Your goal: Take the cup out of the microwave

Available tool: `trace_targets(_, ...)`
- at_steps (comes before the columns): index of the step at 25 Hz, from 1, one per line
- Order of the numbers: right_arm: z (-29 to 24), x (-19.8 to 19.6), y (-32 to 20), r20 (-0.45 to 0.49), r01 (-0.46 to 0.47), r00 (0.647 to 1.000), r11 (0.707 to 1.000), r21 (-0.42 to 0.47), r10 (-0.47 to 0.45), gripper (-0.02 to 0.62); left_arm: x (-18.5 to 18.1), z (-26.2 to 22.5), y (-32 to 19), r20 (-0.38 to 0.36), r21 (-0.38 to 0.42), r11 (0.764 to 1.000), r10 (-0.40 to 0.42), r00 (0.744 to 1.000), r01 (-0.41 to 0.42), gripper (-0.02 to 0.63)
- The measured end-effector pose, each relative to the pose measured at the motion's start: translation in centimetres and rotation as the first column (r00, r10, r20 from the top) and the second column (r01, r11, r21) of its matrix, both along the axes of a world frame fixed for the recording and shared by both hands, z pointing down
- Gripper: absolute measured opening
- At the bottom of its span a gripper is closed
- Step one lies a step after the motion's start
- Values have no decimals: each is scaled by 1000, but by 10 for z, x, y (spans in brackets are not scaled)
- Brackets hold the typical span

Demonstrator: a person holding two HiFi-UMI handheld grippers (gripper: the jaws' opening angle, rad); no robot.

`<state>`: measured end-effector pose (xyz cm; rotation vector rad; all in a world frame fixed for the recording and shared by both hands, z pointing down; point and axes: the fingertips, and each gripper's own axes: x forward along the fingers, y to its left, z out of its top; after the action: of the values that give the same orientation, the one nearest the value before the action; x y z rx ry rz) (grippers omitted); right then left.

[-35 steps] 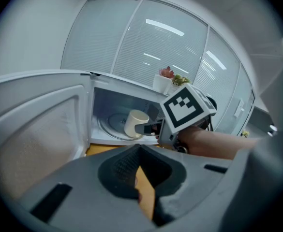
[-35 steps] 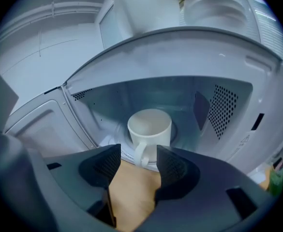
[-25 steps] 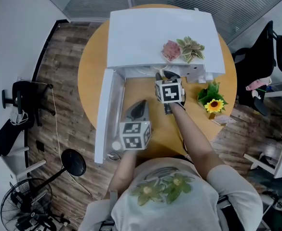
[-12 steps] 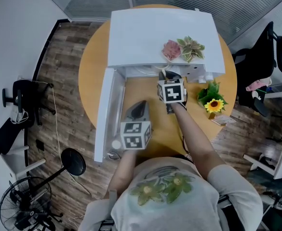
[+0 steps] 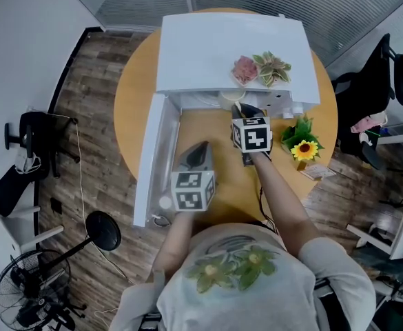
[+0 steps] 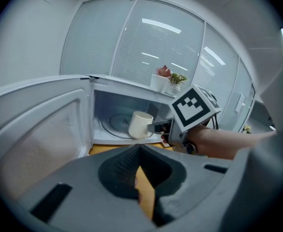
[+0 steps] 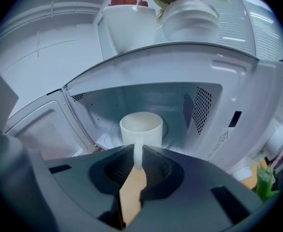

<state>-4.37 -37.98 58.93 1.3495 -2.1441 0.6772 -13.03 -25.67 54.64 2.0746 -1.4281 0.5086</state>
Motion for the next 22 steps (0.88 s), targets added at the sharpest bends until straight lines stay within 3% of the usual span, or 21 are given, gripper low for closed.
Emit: trace_targets(22,-39,13,72,17,86,996,995,50,-87,63,12,-28,37,4,53,999,-10,1000,10,3)
